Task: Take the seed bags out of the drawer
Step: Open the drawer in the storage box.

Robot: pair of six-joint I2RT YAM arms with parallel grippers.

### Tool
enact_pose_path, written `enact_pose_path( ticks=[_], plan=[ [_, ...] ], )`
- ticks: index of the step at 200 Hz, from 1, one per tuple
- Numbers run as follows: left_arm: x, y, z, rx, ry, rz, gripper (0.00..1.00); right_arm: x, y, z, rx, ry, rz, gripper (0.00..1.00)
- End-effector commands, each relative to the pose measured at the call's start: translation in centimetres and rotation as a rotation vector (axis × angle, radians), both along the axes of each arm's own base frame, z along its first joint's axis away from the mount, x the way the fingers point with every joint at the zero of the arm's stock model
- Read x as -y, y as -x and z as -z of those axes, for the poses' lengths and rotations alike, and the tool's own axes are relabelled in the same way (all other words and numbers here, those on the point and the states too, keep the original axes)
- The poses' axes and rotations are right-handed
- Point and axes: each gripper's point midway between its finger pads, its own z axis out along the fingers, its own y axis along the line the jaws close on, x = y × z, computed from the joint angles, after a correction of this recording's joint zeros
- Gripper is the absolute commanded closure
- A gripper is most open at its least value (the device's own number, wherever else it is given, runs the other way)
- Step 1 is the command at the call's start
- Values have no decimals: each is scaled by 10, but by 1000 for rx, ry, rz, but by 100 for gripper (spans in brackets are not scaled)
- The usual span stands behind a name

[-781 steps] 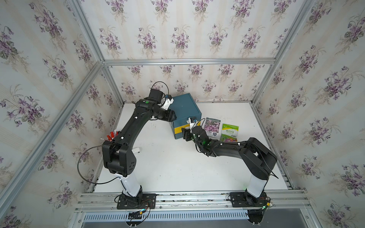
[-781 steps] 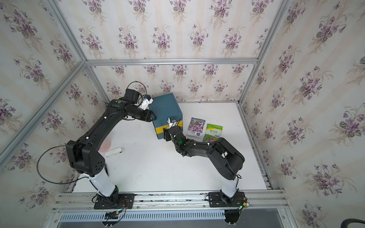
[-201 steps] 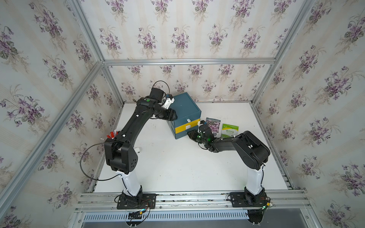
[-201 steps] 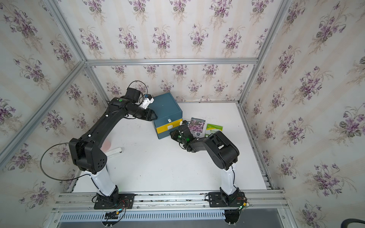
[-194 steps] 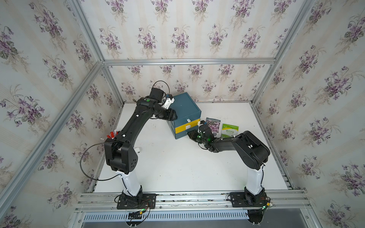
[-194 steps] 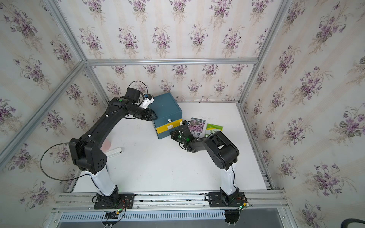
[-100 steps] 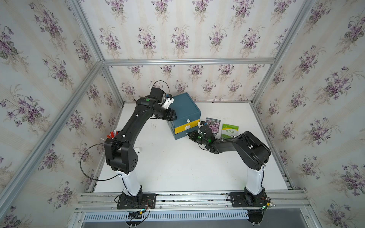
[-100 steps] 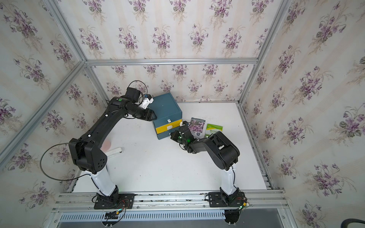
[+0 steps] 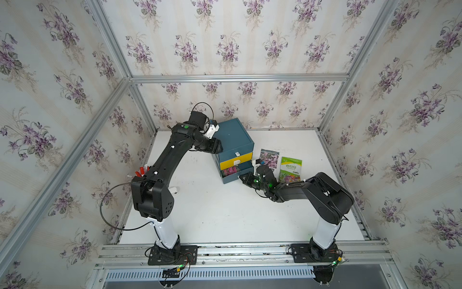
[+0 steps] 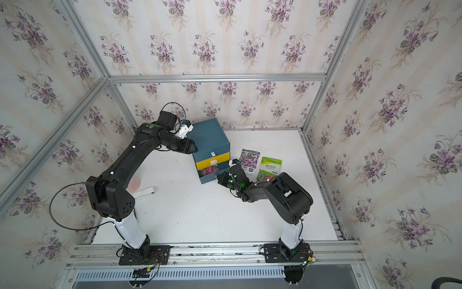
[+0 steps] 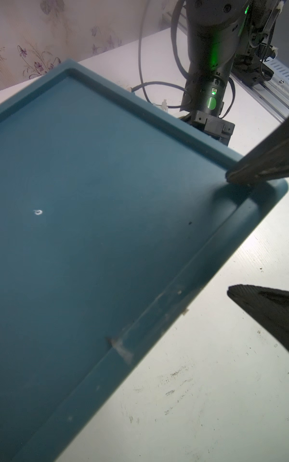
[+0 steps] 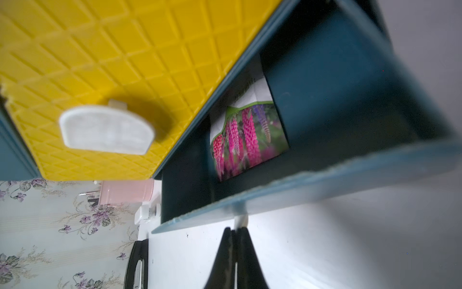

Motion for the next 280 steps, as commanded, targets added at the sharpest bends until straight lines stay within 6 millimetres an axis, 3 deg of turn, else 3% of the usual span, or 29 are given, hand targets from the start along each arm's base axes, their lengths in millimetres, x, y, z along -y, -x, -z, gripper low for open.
enact_pose_path(
  ticks=[1,179,280],
  plan=[
    [-16,18,19,-90,-89,-21,33,-7,15,-3,2,-4,-67,100],
    [-10,24,24,-98,-86,-1,33,17,95,6,-73,122,-142,100],
    [-8,28,25,-104,-88,19,33,25,118,8,-88,162,-143,100]
  ],
)
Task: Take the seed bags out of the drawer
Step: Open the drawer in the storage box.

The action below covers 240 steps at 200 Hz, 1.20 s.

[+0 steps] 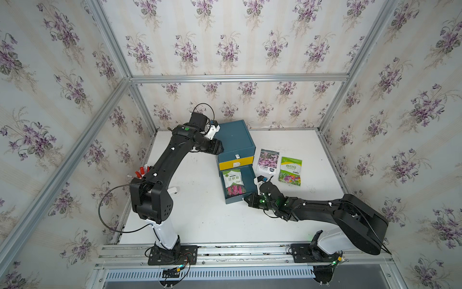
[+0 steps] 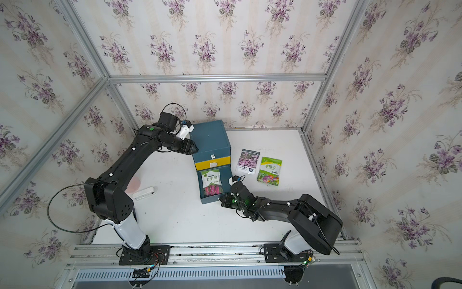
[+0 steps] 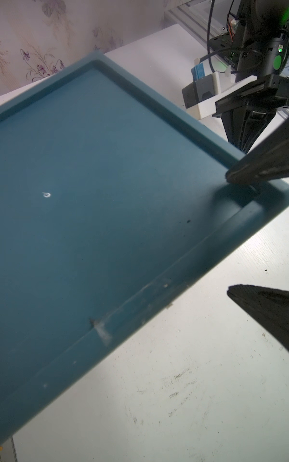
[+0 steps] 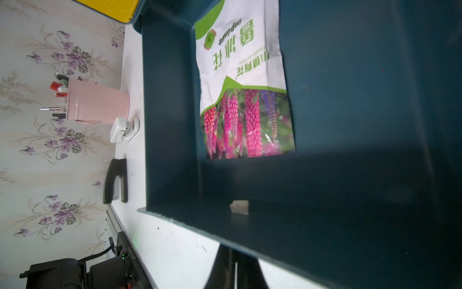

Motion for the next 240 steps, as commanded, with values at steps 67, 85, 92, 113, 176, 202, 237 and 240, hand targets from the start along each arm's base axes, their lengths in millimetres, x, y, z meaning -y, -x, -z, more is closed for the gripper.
enact_pose_path(
  ticks=[67,85,92,113,176,202,237,240],
  plan=[
    [-13,25,25,-122,-95,18,33,4,3,1,-1,41,18,85],
    [-13,25,25,-122,-95,17,33,6,1,-5,15,52,25,67],
    [-13,25,25,-122,-94,17,33,6,1,-7,20,56,24,62],
    [-13,25,24,-120,-95,19,33,7,3,-13,15,59,18,51],
    [-13,25,25,-120,-95,20,33,7,-8,-47,41,122,-19,41],
    [-13,24,24,-119,-96,22,33,4,-24,-51,33,153,-31,40],
    [-13,24,23,-117,-96,23,34,-3,-44,-42,-4,205,-54,38],
    [-13,25,23,-118,-95,22,34,-4,-46,-41,-7,211,-58,38]
  ],
)
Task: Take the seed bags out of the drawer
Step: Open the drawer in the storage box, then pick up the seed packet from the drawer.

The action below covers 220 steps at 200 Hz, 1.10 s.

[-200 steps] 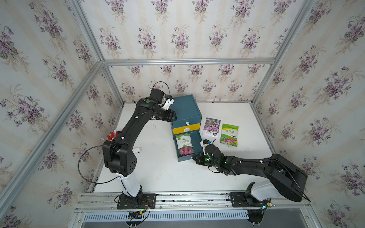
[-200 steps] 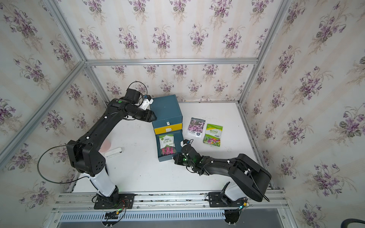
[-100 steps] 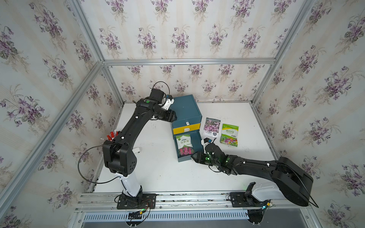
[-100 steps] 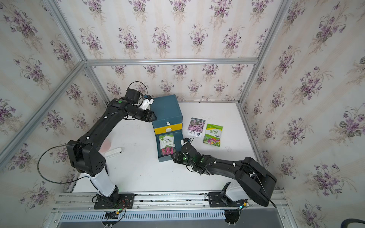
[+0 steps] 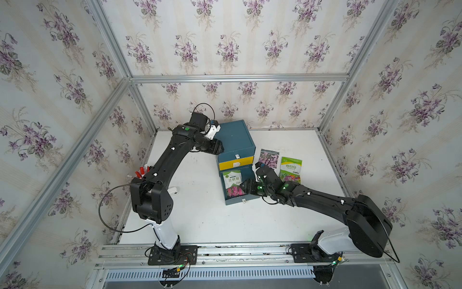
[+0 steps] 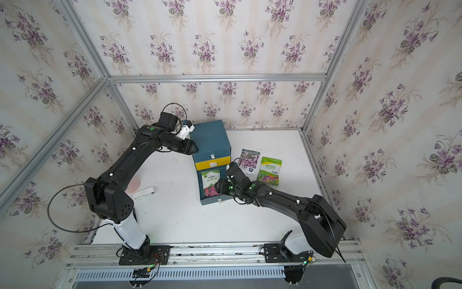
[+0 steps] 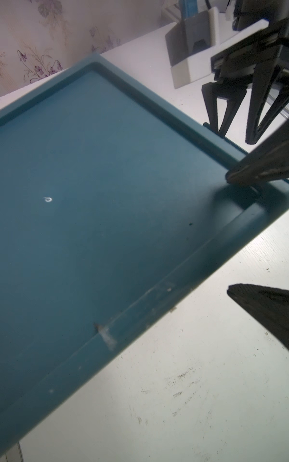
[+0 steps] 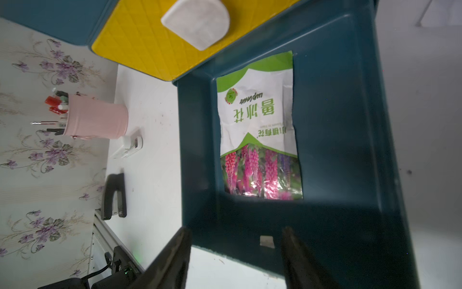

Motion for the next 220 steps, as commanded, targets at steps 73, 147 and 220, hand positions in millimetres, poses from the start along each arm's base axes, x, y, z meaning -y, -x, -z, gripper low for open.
enact_pose_path(
  ticks=[73,147,220],
  plan=[
    [-10,28,23,-136,-71,22,34,-19,-33,42,-76,181,-56,41],
    [-10,27,24,-136,-72,25,33,-11,-42,68,-77,254,-12,44],
    [-11,27,25,-139,-80,23,33,-21,-41,90,-122,247,-42,50]
  ],
)
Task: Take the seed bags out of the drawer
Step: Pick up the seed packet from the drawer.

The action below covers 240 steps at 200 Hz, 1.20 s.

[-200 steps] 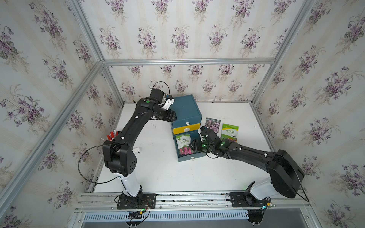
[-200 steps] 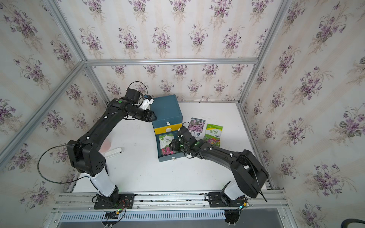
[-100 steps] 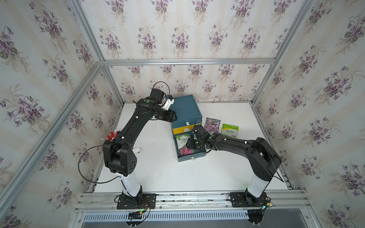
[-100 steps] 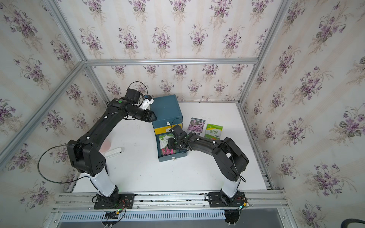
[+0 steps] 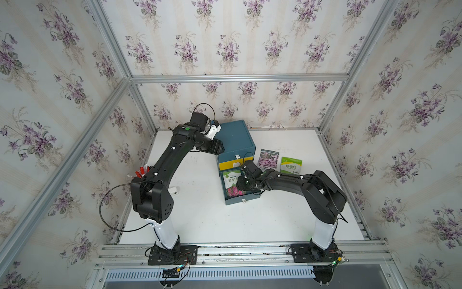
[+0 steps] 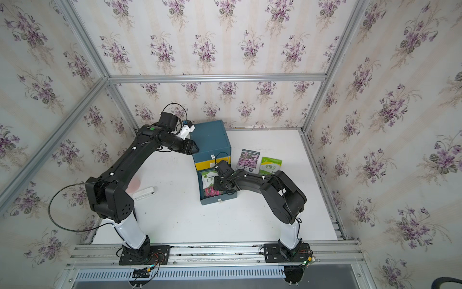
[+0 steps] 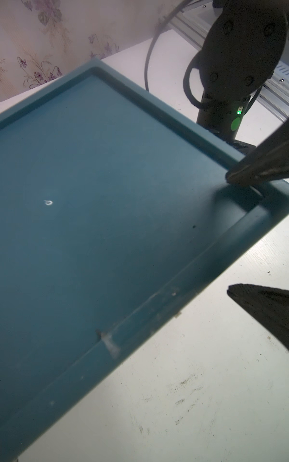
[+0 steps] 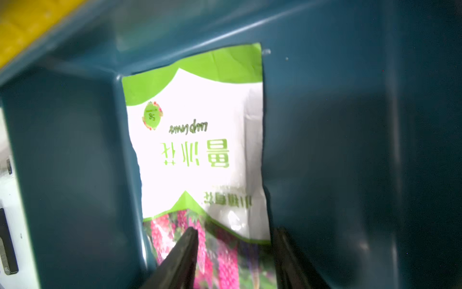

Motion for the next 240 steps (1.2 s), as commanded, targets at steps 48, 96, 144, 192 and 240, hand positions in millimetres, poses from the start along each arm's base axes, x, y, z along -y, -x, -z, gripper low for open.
enact_pose_path(
  ticks=[48,96,144,192,240],
  plan=[
    [-16,27,24,-127,-99,13,34,-2,10,19,-72,17,-29,64],
    [-16,27,24,-126,-100,14,34,1,11,22,-75,23,-21,80],
    [-16,27,24,-126,-104,13,34,3,8,15,-44,18,-10,93],
    [-16,26,24,-125,-105,12,34,-2,3,-1,-15,-27,1,100],
    [-17,27,24,-127,-105,12,34,-4,-2,-27,7,-86,21,100]
  ],
)
